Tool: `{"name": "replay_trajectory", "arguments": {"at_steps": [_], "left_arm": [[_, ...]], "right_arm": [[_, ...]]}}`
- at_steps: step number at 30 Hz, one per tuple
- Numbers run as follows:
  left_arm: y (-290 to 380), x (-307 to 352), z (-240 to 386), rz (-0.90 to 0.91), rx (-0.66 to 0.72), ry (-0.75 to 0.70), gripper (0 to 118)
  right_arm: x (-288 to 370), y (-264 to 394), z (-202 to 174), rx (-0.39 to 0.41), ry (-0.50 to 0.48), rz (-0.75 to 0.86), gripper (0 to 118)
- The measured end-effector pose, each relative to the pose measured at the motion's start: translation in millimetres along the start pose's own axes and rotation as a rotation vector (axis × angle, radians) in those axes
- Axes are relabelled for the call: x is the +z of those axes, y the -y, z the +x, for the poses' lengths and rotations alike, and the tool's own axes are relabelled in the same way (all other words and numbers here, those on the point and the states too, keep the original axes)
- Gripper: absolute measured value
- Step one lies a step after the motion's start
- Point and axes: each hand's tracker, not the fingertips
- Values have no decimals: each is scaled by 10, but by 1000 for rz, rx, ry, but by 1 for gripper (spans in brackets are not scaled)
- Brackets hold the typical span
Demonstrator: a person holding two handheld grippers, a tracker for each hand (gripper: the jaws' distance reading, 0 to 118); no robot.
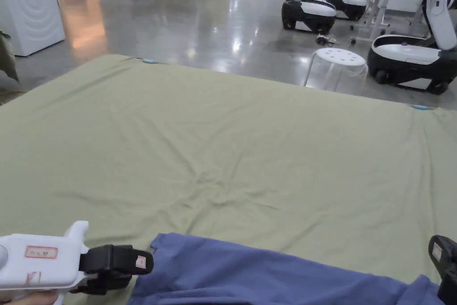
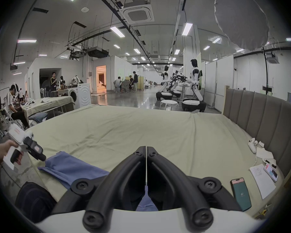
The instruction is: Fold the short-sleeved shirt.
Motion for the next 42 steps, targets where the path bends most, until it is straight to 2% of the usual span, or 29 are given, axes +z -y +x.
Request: {"name": "replay_trajectory", "arguments": {"at_steps": [2, 4, 6, 8, 9, 10, 11, 12, 13, 14, 19, 23, 24, 27, 29, 31, 35, 39, 40, 41, 42], "left_arm": [[98, -212, -23, -17, 16, 27, 78], [54, -292, -102, 51, 86, 241, 78], [-39, -530, -256, 15, 153, 351, 78], [-40, -736, -219, 3, 94, 366, 75], [-43, -799, -151, -5, 69, 342, 59], [-55, -845, -29, -16, 52, 299, 30], [-75, -909, 20, -56, 73, 197, 8], [-67, -980, 61, -82, 87, 67, 7], [-45, -987, 101, -79, 52, 39, 7], [-63, -855, 179, -46, 29, 75, 7], [-110, -491, 698, 102, -113, -170, 7], [-331, -152, 813, 208, -253, -524, 7], [-365, -118, 852, 198, -260, -570, 7], [-290, -137, 1132, 202, -314, -602, 7], [-120, -270, 1573, 228, -431, -617, 7], [48, -437, 1996, 207, -520, -569, 7], [468, -1307, 2420, 63, -681, -521, 7], [760, -2193, 2275, -121, -678, -554, 7], [780, -2294, 2196, -156, -661, -554, 9], [793, -2371, 2124, -180, -645, -536, 16], [815, -2386, 2061, -188, -628, -508, 32]], "right_arm": [[-7, 29, -53, 9, -4, -10, 2], [-12, 40, -74, 11, -5, -19, 2], [-23, 40, -89, 7, -1, -27, 2], [-33, 27, -85, 5, 3, -31, 2], [-30, 16, -84, 5, 7, -30, 2], [-21, 0, -84, 4, 10, -27, 2], [-9, -18, -82, 2, 12, -22, 2], [3, -35, -82, -2, 14, -16, 2], [13, -47, -79, -6, 14, -11, 2], [17, -52, -76, -11, 12, -9, 2], [42, -58, -70, -18, 5, -2, 2], [81, -62, -75, -25, -7, 12, 2], [85, -51, -75, -33, -13, 15, 2], [89, -29, -91, -55, -19, 11, 2], [100, -11, -108, -76, -29, 15, 2], [113, -3, -120, -87, -36, 20, 2], [161, 30, -121, -96, -44, 23, 2], [225, 97, -59, -127, -47, 18, 2], [238, 114, -38, -134, -43, 14, 2], [253, 125, -17, -136, -39, 10, 2], [270, 131, 6, -135, -37, 7, 2]]}}
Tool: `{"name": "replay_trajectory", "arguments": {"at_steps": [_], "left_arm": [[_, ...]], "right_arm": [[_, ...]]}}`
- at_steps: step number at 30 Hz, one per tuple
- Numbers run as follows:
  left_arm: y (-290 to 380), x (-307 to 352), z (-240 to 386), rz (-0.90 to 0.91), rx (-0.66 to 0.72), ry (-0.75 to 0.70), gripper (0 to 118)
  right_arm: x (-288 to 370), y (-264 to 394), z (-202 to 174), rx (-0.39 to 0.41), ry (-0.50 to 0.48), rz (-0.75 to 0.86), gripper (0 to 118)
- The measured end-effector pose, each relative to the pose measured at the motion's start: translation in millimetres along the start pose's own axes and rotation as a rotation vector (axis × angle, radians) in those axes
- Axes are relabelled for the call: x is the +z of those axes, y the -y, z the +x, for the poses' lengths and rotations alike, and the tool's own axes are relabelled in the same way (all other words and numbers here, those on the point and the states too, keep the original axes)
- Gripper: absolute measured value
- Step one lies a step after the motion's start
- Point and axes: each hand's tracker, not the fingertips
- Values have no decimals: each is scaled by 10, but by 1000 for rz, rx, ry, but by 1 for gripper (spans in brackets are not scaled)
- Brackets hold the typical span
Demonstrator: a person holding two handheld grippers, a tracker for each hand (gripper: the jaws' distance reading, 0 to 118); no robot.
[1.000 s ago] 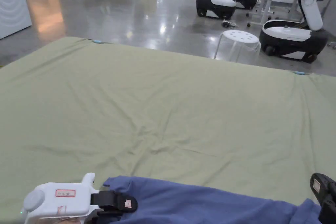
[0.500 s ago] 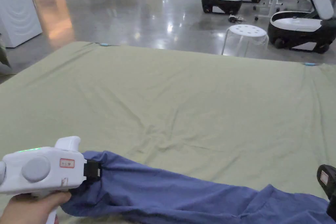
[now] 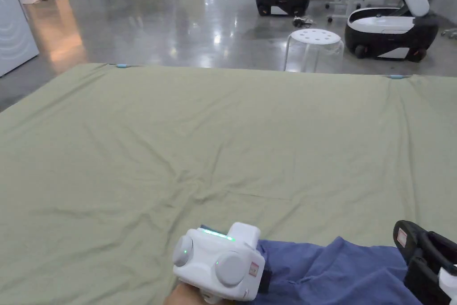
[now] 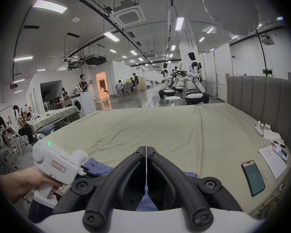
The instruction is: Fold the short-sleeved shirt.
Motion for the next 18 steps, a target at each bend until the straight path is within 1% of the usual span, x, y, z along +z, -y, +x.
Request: {"name": "replay_trajectory", "arguments": {"at_steps": [1, 2, 3, 5, 7, 9, 11, 13, 14, 15, 16, 17, 18], "left_arm": [[9, 54, -56, 32, 40, 30, 48], [2, 147, -112, 64, 92, 110, 66], [-11, 263, -157, 85, 135, 164, 74], [-34, 565, -217, 192, 104, 177, 74], [-36, 806, -329, 266, 100, 142, 74], [-85, 988, -516, 340, 158, 123, 74], [-62, 958, -703, 369, 246, 92, 74], [-88, 837, -783, 277, 297, 94, 70], [-66, 713, -786, 197, 292, 126, 63], [-18, 597, -738, 171, 266, 166, 40], [-2, 500, -639, 155, 250, 176, 20], [35, 379, -521, 136, 230, 177, 15], [64, 271, -409, 116, 210, 210, 15]], "right_arm": [[18, -4, 21, 2, 3, -2, 2], [40, -8, 44, 3, 4, -1, 2], [65, -15, 73, 2, 4, 3, 2], [92, -35, 124, 2, 11, 3, 2], [121, -40, 173, -5, 15, 10, 2], [138, -33, 211, -21, 19, 12, 2], [140, -16, 233, -38, 22, 12, 2], [131, 14, 249, -50, 24, 6, 2], [123, 37, 247, -55, 24, 0, 2], [118, 56, 247, -58, 23, -5, 2], [116, 72, 247, -59, 22, -9, 2], [110, 87, 248, -60, 20, -13, 2], [103, 92, 239, -59, 19, -18, 2]]}}
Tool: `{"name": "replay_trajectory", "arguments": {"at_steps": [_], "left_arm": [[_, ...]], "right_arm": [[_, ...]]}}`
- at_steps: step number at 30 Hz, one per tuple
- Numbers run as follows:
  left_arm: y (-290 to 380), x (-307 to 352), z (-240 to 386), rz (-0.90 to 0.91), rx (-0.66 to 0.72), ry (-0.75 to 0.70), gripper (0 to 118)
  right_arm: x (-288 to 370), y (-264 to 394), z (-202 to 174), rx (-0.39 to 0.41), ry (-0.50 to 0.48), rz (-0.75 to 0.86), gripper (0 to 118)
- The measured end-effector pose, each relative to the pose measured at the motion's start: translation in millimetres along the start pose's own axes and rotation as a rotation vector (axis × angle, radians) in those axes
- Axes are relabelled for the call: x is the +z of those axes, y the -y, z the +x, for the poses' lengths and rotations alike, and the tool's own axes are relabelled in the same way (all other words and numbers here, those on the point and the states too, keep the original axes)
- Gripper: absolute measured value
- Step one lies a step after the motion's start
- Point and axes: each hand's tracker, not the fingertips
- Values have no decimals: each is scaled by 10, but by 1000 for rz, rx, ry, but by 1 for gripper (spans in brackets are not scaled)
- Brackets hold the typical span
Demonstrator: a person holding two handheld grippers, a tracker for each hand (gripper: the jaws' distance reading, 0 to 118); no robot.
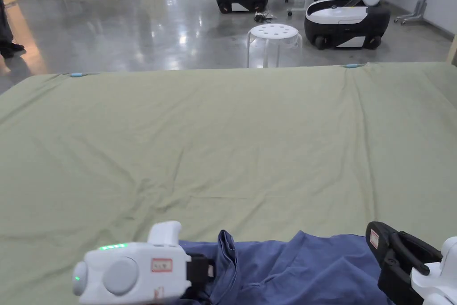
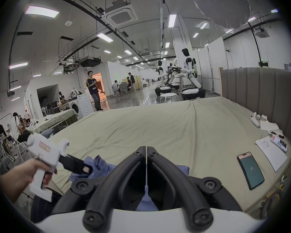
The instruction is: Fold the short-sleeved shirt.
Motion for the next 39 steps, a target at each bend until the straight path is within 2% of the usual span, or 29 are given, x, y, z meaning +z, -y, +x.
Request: {"name": "replay_trajectory", "arguments": {"at_steps": [2, 4, 6, 12, 15, 16, 17, 18, 21, 24, 26, 29, 31, 35, 38, 39], "left_arm": [[98, -191, 238, -27, 20, 105, 15], [156, -351, 466, -29, -5, 82, 15], [140, -394, 607, -23, -96, 62, 15], [88, 264, 421, 142, -68, 34, 15], [57, 472, 379, 138, -56, 40, 17], [51, 514, 354, 142, -49, 42, 33], [34, 561, 324, 151, -25, 31, 61], [-41, 578, 232, 141, 7, 17, 83], [-143, 815, -38, 157, 4, 18, 82], [-277, 998, -432, 135, 41, -60, 82], [-391, 1021, -880, 78, 140, 41, 82], [-458, 861, -1467, -49, 366, 326, 82], [-427, 720, -1580, -90, 465, 451, 82], [-341, 323, -1720, -162, 508, 486, 82], [-282, -20, -1676, -165, 484, 682, 82], [-298, -93, -1607, -168, 462, 689, 81]], "right_arm": [[-10, 9, 0, -3, 1, -6, 2], [-12, 14, -3, -4, 3, -8, 2], [-19, 17, -10, -1, 6, -11, 2], [8, -1, -80, 21, -5, -10, 2], [-38, 17, -120, 26, -15, -23, 2], [-51, 22, -140, 21, -19, -26, 2], [-54, 22, -160, 9, -27, -30, 2], [-46, 22, -179, -10, -34, -27, 2], [-25, 21, -239, -18, -54, -31, 2], [-58, 48, -290, 9, -54, -45, 2], [-107, 60, -304, 4, -55, -57, 2], [-181, 62, -343, -11, -61, -70, 2], [-214, 55, -389, -6, -63, -74, 2], [-268, 32, -454, 18, -59, -81, 2], [-324, 24, -465, 27, -48, -94, 2], [-337, 21, -472, 30, -45, -97, 2]]}}
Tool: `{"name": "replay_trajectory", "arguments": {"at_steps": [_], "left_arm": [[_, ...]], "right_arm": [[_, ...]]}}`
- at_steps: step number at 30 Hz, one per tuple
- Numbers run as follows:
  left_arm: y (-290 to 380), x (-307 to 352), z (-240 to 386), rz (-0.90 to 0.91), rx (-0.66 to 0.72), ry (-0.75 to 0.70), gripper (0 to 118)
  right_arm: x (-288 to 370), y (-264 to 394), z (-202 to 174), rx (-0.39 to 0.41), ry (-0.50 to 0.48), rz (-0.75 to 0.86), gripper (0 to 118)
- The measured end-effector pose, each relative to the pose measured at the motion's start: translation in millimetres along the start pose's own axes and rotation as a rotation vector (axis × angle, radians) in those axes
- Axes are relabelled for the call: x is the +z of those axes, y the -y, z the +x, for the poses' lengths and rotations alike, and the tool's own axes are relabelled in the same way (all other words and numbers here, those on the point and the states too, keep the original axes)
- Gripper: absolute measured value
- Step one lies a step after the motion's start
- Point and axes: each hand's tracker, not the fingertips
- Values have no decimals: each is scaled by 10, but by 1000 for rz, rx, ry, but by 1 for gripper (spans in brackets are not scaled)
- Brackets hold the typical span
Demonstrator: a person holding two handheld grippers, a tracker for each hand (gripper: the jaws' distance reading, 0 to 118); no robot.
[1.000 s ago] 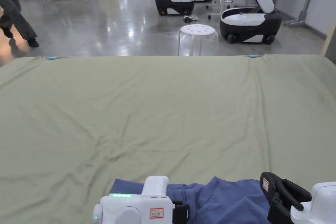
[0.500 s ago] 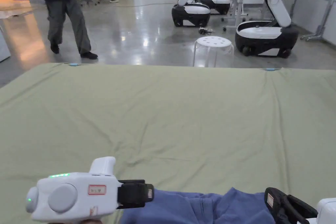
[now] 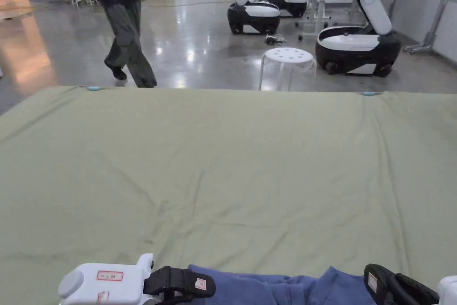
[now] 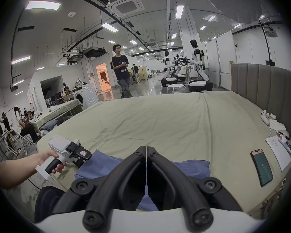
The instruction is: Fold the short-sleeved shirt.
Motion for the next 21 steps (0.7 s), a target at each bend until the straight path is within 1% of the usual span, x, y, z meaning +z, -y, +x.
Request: {"name": "replay_trajectory", "arguments": {"at_steps": [2, 3, 4, 5, 6, 7, 8, 9, 10, 12, 13, 14, 15, 16, 19, 21], "left_arm": [[-28, -188, 24, -25, -23, 4, 80], [-46, -237, 66, -40, -27, -6, 73], [-58, -264, 128, -62, -46, -58, 52], [-51, -288, 193, -59, -56, -134, 13], [-29, -329, 247, -52, -75, -257, 9], [-24, -279, 210, -35, -73, -421, 9], [-10, -190, 222, -25, -51, -266, 9], [18, -157, 308, 1, -57, -295, 9], [68, -111, 420, 46, -97, -345, 9], [136, 50, 484, 104, -95, -331, 9], [168, 170, 551, 157, -101, -358, 9], [193, 288, 618, 214, -112, -427, 9], [129, 431, 538, 260, -121, -496, 9], [131, 567, 556, 321, -107, -559, 9], [134, 866, 547, 443, 13, -612, 9], [191, 825, 668, 491, 29, -661, 9]], "right_arm": [[-22, -15, -10, 1, 5, -3, 2], [-28, -21, -18, 0, 5, -4, 2], [-31, -27, -29, -2, 4, -4, 2], [-33, -36, -39, -3, 4, -3, 2], [-31, -41, -49, -2, 3, -1, 2], [-30, -47, -62, 0, -1, 1, 2], [-29, -52, -73, 3, -5, 4, 2], [-28, -57, -78, 6, -8, 6, 2], [-19, -66, -86, 9, -9, 8, 2], [19, -82, -88, 12, -15, 17, 2], [42, -85, -81, 12, -19, 23, 2], [64, -83, -75, 14, -22, 28, 2], [83, -78, -71, 17, -23, 31, 2], [102, -72, -64, 19, -24, 34, 2], [156, -54, -28, 13, -34, 35, 2], [191, -26, 1, 8, -37, 37, 2]]}}
